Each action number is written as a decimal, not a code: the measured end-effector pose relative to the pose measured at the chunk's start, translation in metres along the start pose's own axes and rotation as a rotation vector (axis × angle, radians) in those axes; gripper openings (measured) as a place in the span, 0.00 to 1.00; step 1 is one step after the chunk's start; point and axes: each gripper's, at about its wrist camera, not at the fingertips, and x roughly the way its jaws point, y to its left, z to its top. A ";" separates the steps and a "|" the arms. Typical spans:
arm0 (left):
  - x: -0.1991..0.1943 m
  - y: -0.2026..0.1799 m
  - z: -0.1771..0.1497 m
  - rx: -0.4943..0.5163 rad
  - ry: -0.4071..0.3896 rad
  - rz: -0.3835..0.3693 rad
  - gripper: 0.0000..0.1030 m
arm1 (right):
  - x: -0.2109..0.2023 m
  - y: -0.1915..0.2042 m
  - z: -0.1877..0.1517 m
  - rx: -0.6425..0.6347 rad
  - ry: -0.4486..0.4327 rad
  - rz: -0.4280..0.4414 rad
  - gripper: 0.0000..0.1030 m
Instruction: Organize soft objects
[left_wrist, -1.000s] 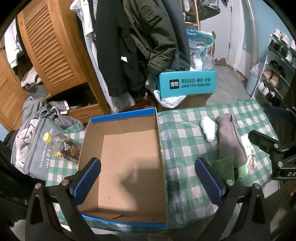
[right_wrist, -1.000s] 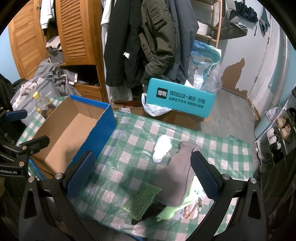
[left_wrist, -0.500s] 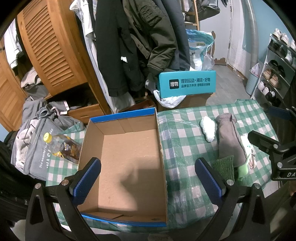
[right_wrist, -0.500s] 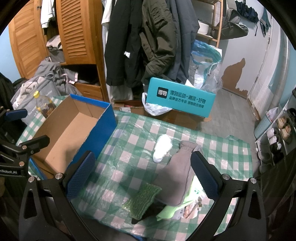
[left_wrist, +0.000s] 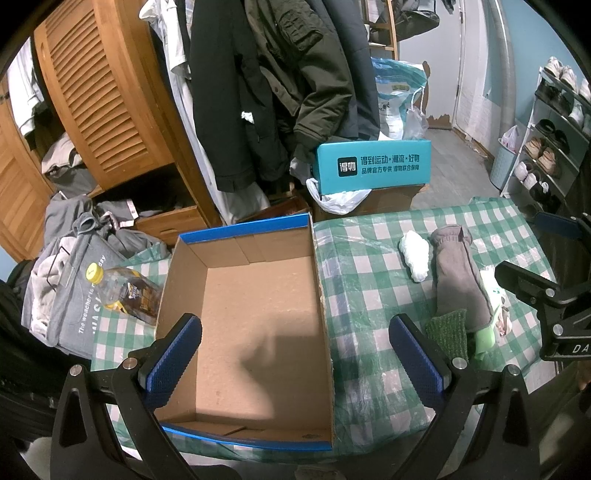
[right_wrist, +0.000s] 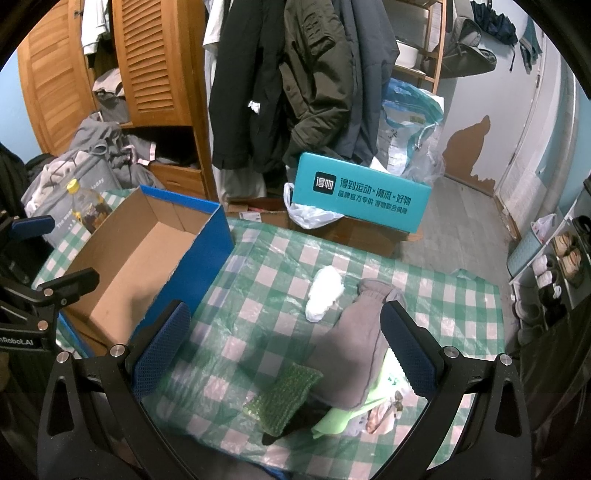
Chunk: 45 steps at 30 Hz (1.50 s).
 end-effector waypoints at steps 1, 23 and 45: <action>0.000 0.000 0.000 0.001 -0.002 -0.001 0.99 | 0.000 0.000 0.000 0.000 -0.001 0.000 0.98; 0.001 0.000 -0.001 -0.002 0.009 -0.002 0.99 | 0.000 -0.003 0.000 0.000 0.004 -0.003 0.98; 0.042 -0.054 0.001 0.072 0.139 -0.065 0.99 | 0.004 -0.063 -0.021 0.116 0.069 -0.040 0.98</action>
